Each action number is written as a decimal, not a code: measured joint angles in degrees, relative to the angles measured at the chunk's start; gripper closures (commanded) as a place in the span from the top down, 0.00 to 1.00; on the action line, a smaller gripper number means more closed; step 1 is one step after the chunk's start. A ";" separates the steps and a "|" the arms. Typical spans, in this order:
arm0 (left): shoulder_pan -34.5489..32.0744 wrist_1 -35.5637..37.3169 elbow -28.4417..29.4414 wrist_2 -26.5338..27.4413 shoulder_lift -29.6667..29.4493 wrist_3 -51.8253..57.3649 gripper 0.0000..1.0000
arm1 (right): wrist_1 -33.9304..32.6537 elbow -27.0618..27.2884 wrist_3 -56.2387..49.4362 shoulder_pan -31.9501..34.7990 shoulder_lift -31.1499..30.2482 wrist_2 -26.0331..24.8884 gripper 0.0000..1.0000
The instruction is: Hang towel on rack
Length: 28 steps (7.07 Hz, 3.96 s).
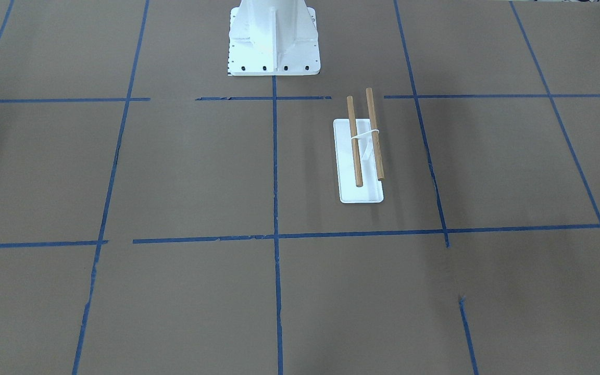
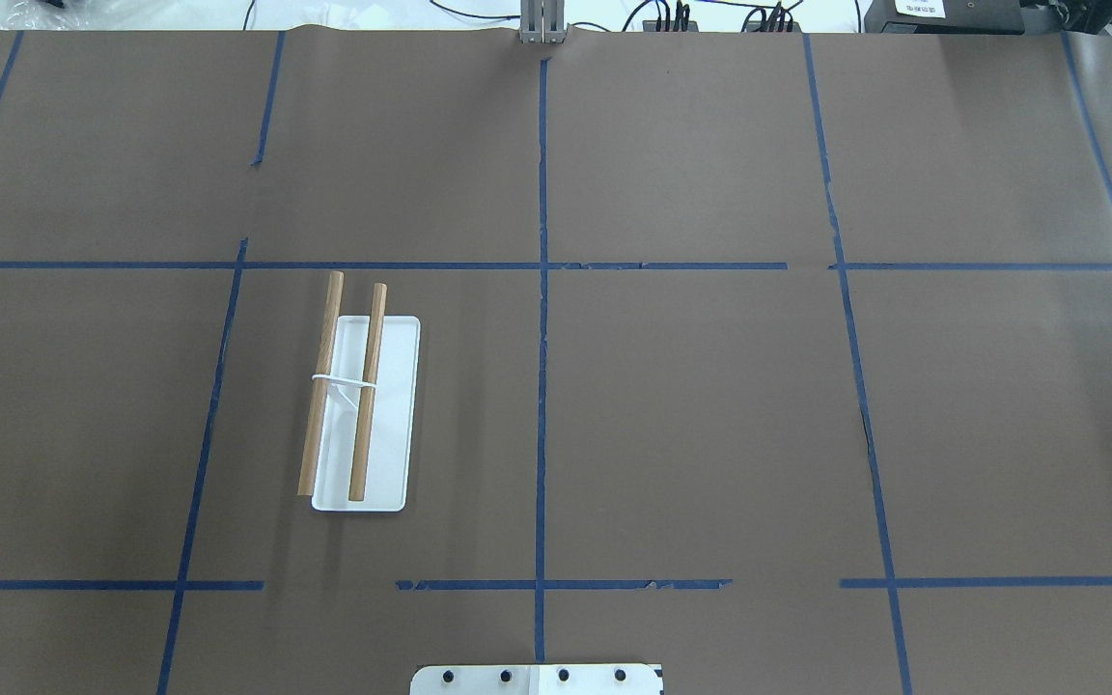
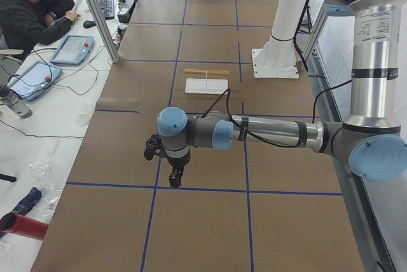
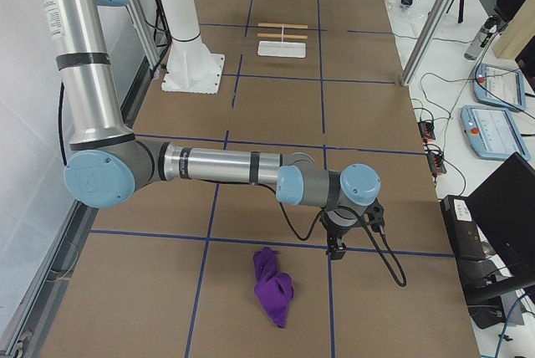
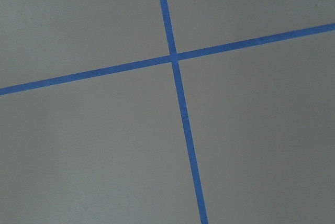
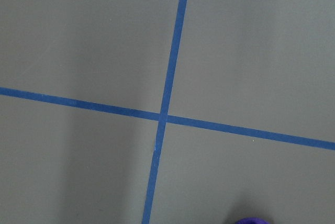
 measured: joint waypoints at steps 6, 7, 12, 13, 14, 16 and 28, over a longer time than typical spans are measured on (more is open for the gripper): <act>1.45 -0.17 -1.16 -0.35 -2.19 -0.36 1.00 | 1.83 7.54 -0.04 -0.69 -2.23 0.14 1.00; 1.54 -0.65 -1.41 -0.52 -3.25 -0.51 1.00 | 5.82 8.63 0.15 -1.50 -3.87 0.04 0.98; 1.76 -7.39 0.14 -0.48 -8.01 -1.52 1.00 | 25.66 9.70 -1.72 -5.19 -18.95 -8.74 0.82; 1.76 -7.87 0.22 -0.51 -8.19 -2.27 1.00 | 26.79 8.74 -4.77 -5.91 -20.36 -11.36 0.63; 1.76 -8.38 0.32 -0.55 -8.25 -2.65 1.00 | 27.20 7.37 -7.14 -6.43 -20.92 -12.98 0.40; 1.76 -9.11 0.59 -0.61 -8.28 -2.81 1.00 | 27.32 5.91 -8.85 -8.50 -21.13 -15.91 0.12; 5.30 -21.07 -0.91 -0.55 -11.06 -13.12 1.00 | 5.45 22.11 18.50 -18.70 3.64 -8.36 0.00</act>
